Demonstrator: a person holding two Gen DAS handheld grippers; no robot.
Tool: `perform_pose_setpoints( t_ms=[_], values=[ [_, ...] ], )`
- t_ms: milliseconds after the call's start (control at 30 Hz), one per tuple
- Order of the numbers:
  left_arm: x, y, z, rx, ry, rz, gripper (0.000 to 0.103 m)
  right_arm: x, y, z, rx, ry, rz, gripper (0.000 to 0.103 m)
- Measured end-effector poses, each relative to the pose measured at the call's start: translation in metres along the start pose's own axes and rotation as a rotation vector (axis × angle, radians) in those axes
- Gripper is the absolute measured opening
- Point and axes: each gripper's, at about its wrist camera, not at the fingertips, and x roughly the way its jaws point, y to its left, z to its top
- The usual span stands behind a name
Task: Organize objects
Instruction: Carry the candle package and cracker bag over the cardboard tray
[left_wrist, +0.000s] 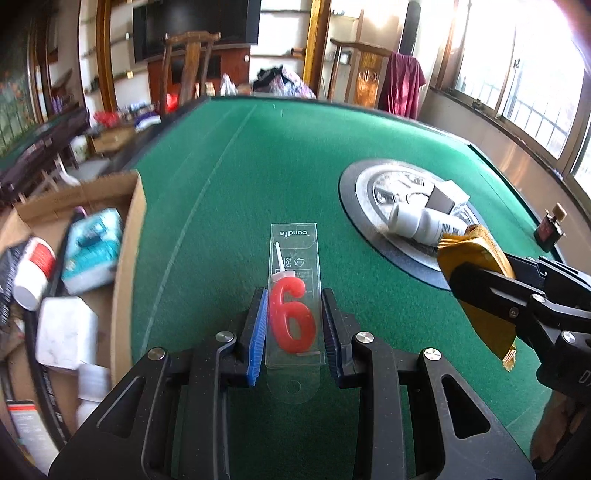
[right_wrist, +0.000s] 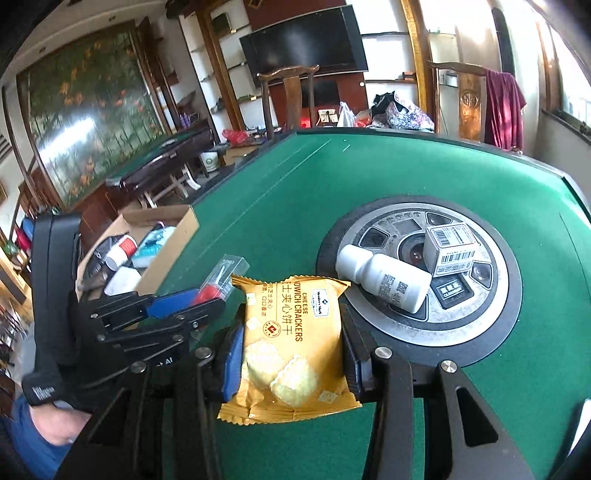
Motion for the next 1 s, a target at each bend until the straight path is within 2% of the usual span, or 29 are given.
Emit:
perform_pose_setpoints(
  t_ms=[300,633,800,1000],
  values=[
    [-0.018,-0.010,-0.002,0.044,-0.109,0.050,0.027,-0.006,-0.004,0.004,0.033,-0.020,-0.020,0.044],
    [-0.040,-0.020,-0.009,0.084,-0.183,0.090,0.028,-0.023,-0.001,0.002,0.088,-0.081,-0.025,0.044],
    [-0.060,-0.019,-0.018,0.088,-0.211,0.085,0.028,-0.030,-0.003,-0.003,0.132,-0.089,-0.024,0.044],
    [-0.088,-0.010,-0.024,0.077,-0.232,0.061,0.027,-0.038,0.016,-0.011,0.127,-0.100,-0.007,0.044]
  ],
)
